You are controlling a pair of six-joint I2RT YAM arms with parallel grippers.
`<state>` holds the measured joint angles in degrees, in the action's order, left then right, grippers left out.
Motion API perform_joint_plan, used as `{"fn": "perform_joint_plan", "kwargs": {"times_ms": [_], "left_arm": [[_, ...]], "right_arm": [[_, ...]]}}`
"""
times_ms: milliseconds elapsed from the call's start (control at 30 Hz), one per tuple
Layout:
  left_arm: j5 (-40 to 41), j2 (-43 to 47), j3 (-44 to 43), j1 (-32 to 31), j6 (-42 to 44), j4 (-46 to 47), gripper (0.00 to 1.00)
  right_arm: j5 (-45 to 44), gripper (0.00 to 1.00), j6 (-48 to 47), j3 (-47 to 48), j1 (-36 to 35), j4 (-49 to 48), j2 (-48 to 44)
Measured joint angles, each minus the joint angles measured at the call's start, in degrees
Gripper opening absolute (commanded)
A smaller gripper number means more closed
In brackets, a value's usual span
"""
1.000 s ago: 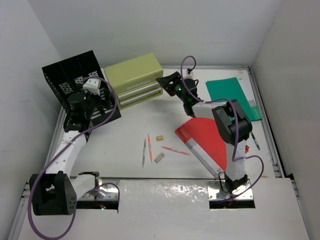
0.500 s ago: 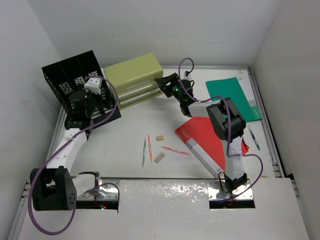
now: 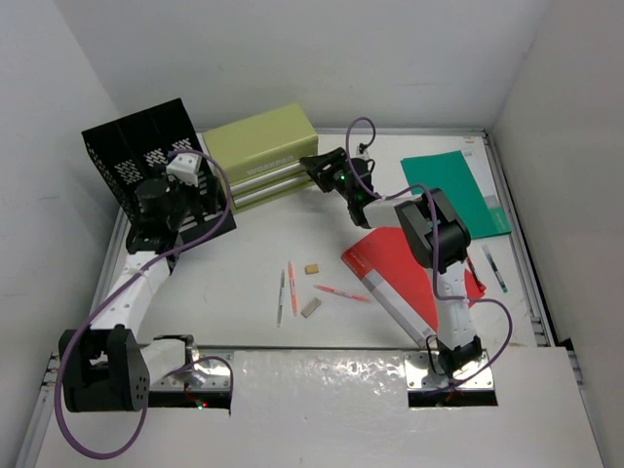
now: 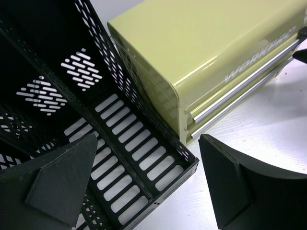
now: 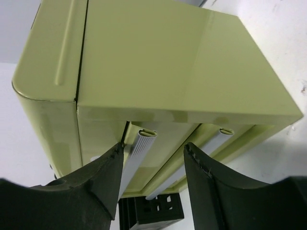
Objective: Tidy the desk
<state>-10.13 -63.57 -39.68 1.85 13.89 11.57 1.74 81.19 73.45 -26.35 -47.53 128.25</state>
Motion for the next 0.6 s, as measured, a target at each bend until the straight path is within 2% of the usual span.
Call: {"fn": "perform_joint_plan", "kwargs": {"times_ms": [133,600], "left_arm": [[0.0,0.0,0.4,0.0,0.2,-0.1,0.86],[-0.2,0.2,0.9,0.0,0.6,1.1,0.86]], "right_arm": [[0.8,0.48,1.1,0.3,0.0,-1.7,0.9],[1.9,0.47,2.3,0.6,0.0,-5.0,1.5]]}}
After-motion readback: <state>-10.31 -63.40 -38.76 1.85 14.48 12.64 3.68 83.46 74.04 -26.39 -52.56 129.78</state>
